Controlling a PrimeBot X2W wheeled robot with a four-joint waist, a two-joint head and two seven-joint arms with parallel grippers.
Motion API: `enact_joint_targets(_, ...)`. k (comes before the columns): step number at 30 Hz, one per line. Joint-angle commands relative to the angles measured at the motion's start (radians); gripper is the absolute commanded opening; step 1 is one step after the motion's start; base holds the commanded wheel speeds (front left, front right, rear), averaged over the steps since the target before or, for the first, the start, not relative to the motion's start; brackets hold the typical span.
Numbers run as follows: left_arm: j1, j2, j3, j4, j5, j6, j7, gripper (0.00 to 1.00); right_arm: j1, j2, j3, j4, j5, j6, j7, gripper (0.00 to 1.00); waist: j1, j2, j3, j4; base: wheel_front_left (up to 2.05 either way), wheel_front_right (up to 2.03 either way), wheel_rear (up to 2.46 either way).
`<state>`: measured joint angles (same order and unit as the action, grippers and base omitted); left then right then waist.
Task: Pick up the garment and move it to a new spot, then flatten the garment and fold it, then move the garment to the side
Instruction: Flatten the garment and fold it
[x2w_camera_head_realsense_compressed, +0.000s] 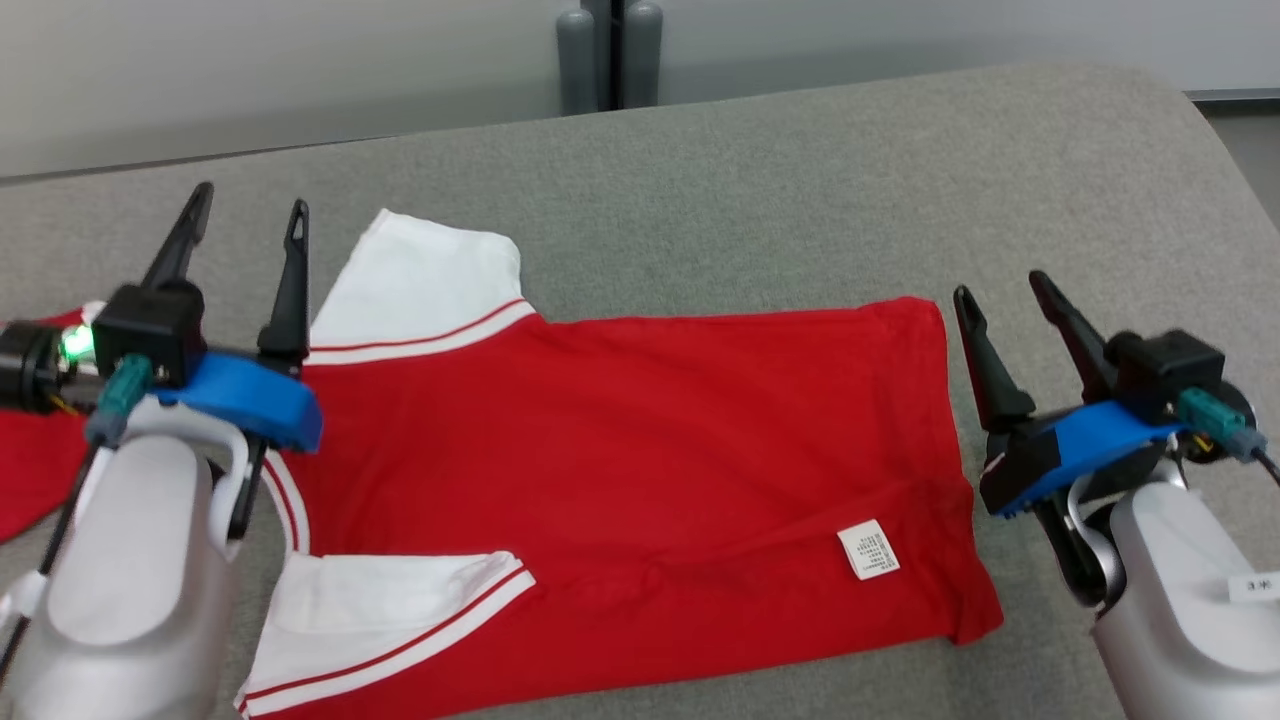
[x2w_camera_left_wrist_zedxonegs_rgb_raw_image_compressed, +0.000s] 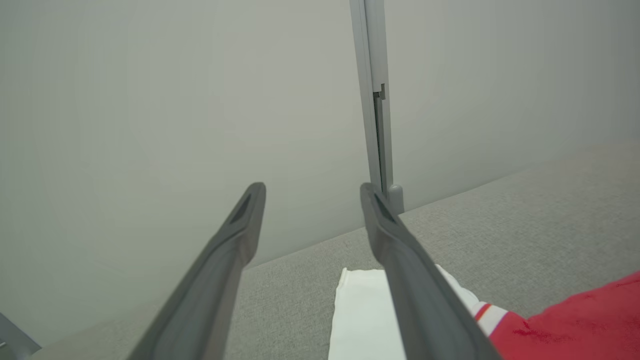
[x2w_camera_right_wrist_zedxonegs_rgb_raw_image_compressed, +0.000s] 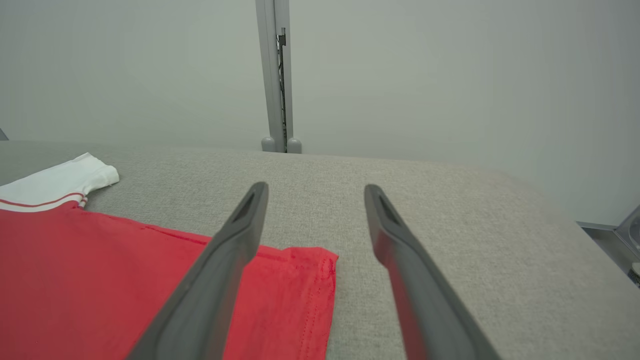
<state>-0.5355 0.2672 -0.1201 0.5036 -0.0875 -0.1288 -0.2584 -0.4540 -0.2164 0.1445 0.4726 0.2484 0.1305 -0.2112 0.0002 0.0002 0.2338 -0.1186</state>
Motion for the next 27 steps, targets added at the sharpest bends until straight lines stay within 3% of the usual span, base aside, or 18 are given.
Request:
enact_joint_targets(1,-0.051,0.021,-0.031,0.031,-0.02,-0.002,0.009,1.0,-0.037,-0.009,0.015,0.012,0.014,0.0,0.004,1.0,-0.0002,-0.0002,0.025,-0.005,0.0,0.0,0.0)
enact_joint_targets(8,-0.302,0.102,-0.247,0.207,-0.18,-0.002,0.118,1.0,-0.185,-0.029,0.103,0.115,0.066,0.0,0.008,1.0,-0.0002,-0.0002,0.148,-0.058,0.0,0.0,0.0)
enact_joint_targets(17,-0.462,0.183,-0.431,0.343,-0.338,-0.002,0.213,1.0,-0.302,-0.006,0.191,0.177,0.119,0.0,-0.029,1.0,-0.0002,-0.0002,0.253,-0.126,0.0,0.0,0.0)
enact_joint_targets(27,-0.51,0.213,-0.515,0.476,-0.462,-0.002,0.279,1.0,-0.354,-0.004,0.241,0.208,0.149,0.0,-0.052,1.0,-0.0002,-0.0002,0.297,-0.157,0.0,0.0,0.0)
